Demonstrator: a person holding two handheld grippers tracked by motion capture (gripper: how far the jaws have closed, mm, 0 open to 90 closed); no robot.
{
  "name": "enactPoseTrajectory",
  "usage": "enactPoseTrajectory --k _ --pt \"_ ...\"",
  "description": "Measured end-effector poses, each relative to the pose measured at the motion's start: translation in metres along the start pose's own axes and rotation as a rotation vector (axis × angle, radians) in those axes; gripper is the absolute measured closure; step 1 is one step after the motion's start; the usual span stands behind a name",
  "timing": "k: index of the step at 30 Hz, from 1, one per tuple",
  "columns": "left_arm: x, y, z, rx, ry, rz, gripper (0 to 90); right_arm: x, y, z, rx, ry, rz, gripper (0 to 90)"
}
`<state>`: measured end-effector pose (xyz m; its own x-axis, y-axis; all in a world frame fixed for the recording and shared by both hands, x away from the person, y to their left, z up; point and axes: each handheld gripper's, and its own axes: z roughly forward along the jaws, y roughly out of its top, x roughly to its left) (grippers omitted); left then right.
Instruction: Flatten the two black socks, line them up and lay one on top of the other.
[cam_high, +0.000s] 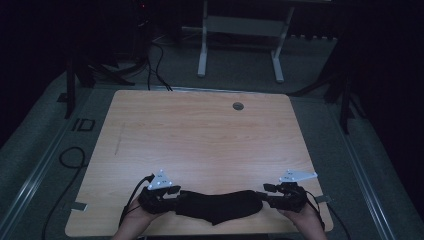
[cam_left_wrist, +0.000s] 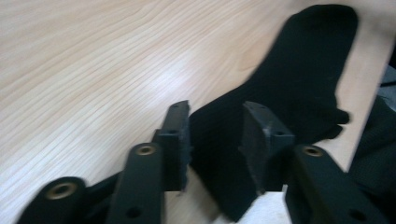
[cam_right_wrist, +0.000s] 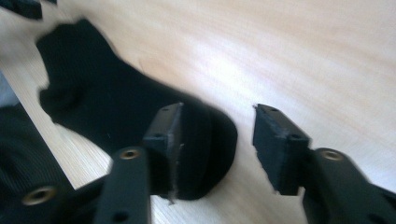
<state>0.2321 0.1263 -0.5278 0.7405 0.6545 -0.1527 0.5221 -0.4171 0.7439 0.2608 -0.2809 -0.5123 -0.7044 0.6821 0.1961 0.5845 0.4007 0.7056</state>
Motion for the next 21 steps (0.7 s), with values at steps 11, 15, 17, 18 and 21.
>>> enactPoseTrajectory --k 11,15,17,18,21 --pt "-0.023 -0.01 0.027 0.108 -0.063 0.066 90.0 0.026 -0.01 0.027 0.08 0.057 -0.069 89.2" --pt "-0.019 -0.016 0.034 0.13 -0.043 0.073 90.0 0.024 -0.022 0.043 0.145 0.028 -0.089 89.5" --pt "-0.015 -0.016 0.035 0.119 -0.05 0.054 90.0 0.02 -0.021 0.044 0.143 0.016 -0.084 89.5" --pt "-0.015 -0.015 0.035 0.117 -0.043 0.065 90.0 0.019 -0.02 0.044 0.142 0.012 -0.087 89.5" --pt "-0.009 -0.013 0.038 0.102 -0.038 0.064 90.0 0.016 -0.015 0.048 0.141 0.001 -0.09 89.5"
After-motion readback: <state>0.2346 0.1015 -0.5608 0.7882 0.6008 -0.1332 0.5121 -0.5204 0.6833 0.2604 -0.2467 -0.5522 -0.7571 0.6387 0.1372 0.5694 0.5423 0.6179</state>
